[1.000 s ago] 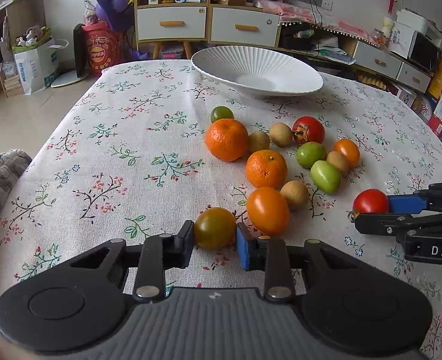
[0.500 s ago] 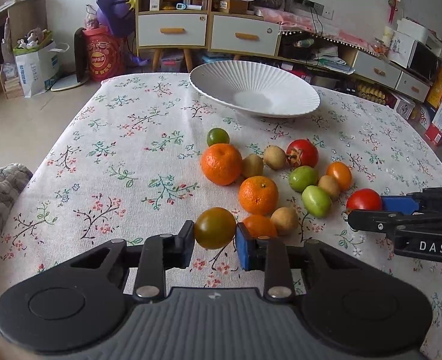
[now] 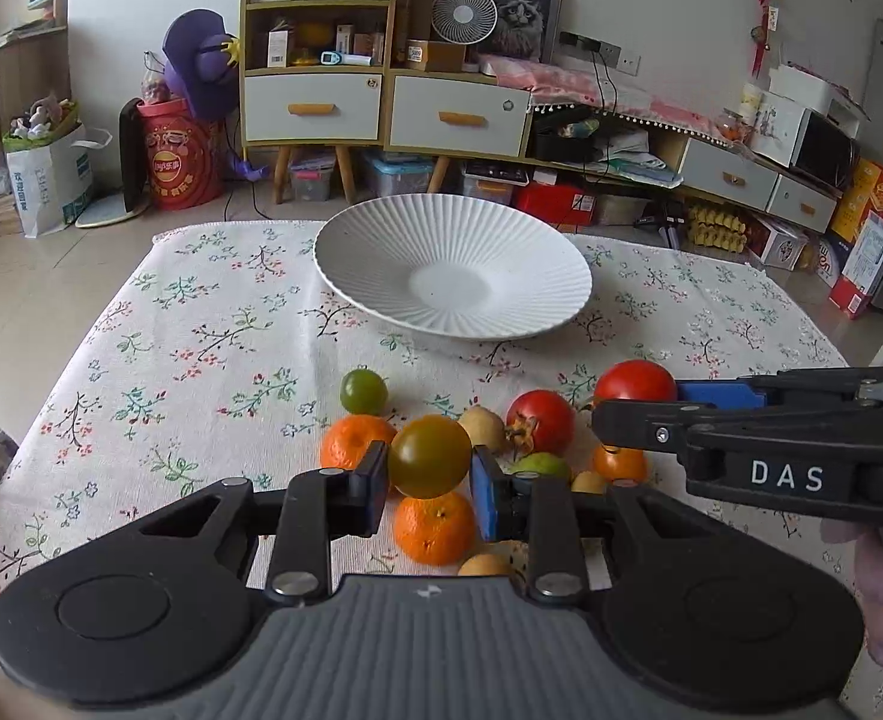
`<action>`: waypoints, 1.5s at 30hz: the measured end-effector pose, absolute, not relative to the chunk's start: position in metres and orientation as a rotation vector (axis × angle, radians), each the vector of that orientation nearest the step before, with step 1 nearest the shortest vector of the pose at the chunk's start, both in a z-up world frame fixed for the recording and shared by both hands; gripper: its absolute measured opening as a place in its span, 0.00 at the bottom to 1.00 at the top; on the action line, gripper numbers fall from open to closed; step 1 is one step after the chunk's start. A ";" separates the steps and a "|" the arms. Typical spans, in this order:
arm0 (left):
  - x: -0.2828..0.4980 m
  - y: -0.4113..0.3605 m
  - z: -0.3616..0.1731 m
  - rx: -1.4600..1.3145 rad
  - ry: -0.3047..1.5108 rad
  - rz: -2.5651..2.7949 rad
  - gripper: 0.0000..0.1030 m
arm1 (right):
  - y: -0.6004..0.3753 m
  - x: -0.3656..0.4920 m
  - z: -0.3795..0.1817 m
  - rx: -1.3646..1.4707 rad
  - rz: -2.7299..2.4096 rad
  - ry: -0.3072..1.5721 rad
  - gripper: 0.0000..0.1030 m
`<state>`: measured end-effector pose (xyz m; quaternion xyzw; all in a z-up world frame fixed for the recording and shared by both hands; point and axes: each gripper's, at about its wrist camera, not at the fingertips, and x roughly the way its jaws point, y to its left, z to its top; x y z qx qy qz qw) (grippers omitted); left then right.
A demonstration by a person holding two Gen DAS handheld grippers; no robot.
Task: Organize fruits
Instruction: 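Carry both tomatoes to the white bowl and open both grippers inside it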
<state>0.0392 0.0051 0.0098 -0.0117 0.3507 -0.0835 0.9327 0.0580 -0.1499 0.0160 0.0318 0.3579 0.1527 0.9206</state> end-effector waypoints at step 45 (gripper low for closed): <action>0.176 -0.026 -0.021 0.170 0.689 -0.212 0.23 | -0.163 0.185 -0.010 0.107 0.449 0.814 0.35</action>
